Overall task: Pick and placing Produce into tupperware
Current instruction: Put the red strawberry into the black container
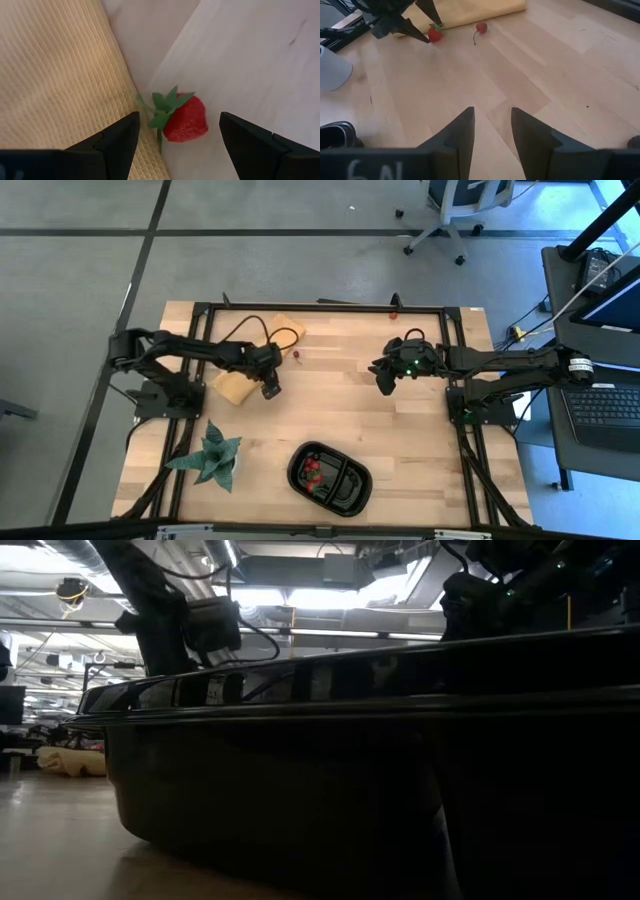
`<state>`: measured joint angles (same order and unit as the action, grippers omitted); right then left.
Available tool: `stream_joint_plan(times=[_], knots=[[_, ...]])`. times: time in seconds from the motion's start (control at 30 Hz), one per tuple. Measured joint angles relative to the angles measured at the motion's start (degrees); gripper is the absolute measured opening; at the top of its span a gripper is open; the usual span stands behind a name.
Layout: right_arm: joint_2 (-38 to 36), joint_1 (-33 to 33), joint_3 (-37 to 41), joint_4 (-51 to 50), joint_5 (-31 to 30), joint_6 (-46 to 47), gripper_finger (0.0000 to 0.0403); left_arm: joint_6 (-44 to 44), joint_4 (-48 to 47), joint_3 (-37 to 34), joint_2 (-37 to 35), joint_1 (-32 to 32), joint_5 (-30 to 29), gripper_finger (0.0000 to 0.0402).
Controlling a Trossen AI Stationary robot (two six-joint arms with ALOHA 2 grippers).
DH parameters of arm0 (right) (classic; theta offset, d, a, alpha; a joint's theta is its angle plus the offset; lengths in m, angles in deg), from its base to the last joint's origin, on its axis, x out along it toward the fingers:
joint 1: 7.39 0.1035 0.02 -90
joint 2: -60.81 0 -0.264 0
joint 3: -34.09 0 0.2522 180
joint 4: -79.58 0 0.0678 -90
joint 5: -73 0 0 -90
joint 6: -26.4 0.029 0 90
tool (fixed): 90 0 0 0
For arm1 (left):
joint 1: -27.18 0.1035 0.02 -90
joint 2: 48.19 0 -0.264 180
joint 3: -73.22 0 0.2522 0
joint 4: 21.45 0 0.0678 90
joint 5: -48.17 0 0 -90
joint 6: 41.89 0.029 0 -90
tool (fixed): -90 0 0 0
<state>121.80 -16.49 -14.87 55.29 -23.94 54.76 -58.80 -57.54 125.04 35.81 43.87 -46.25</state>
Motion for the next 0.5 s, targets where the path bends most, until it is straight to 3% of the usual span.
stream_joint_plan(times=[0.27,0.5], knots=[[0.0,0.0,0.0,0.0,0.0,-0.1,0.0131,-0.2,0.4,0.3,2.8,0.0,-1.2,0.0259],[0.0,0.0,0.0,0.0,0.0,-0.2,0.0131,-0.5,0.3,0.2,2.8,0.0,-1.8,0.0212]])
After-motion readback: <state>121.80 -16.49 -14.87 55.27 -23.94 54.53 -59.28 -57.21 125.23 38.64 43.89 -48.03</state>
